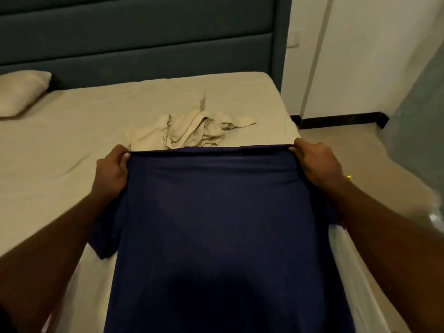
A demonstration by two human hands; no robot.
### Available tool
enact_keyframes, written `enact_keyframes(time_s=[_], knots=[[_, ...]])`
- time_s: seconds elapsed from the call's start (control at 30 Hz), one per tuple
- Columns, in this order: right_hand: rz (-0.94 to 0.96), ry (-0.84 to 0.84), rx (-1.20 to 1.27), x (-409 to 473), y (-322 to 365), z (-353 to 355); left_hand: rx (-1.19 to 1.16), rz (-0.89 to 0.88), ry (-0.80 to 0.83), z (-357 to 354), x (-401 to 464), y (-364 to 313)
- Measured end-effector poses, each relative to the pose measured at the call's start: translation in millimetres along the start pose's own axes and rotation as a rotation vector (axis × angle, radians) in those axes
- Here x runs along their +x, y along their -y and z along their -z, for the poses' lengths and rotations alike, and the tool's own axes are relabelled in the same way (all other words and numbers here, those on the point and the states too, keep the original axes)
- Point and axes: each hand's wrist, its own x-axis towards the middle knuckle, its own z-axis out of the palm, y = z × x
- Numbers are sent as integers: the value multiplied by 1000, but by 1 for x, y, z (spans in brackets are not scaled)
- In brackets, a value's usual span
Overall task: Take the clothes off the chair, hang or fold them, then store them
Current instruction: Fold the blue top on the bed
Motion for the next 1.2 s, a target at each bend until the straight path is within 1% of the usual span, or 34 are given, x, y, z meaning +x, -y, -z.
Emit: enact_keyframes(time_s=[0.1, 0.13, 0.2, 0.27, 0.37, 0.5, 0.57, 0.63, 0.7, 0.73, 0.77, 0.8, 0.83, 0.87, 0.9, 0.97, 1.03, 1.13, 1.2], knots=[[-58, 83, -35, 11, -9, -31, 45, 13, 37, -26, 15, 11], [-64, 82, -51, 12, -13, -39, 78, 21, 54, -36, 14, 16], [-64, 66, -107, 14, -17, -48, 210, 57, 103, -61, 5, 26], [-69, 83, -125, 20, -22, -51, 353, 97, 84, -78, -2, 30], [-122, 150, -14, 32, -28, -42, 390, 115, 97, -80, -1, 32], [-228, 174, 249, 21, -32, -24, 403, 84, 240, -69, 6, 31], [-218, 172, 234, 5, -34, -14, 380, 68, 273, -62, 0, 22], [-249, 203, 180, -11, -45, -6, 372, 55, 233, -53, -11, 15], [-323, 281, 176, -29, -56, 3, 464, -2, 129, -41, -32, 8], [-361, 265, 145, -39, -60, 9, 485, -44, 70, -35, -47, 4], [-399, 187, 84, -47, -62, 14, 480, -73, 20, -29, -63, -1], [-430, 58, 35, -55, -59, 19, 456, -87, -13, -23, -79, -7], [-461, -74, 32, -69, -52, 23, 429, -93, -36, -16, -100, -13], [-482, -168, 76, -82, -42, 27, 408, -95, -51, -11, -120, -18], [-493, -213, 140, -102, -28, 29, 386, -91, -54, -5, -143, -22], [-463, -221, 238, -152, -4, 21, 339, -58, -59, 2, -188, -28], [-459, -203, 279, -219, 21, 11, 301, 34, -56, 11, -233, -29], [-439, -189, 159, -314, 54, 7, 282, 180, -5, 27, -294, -27], [-425, -141, 112, -352, 64, 13, 260, 290, 11, 39, -323, -30]])
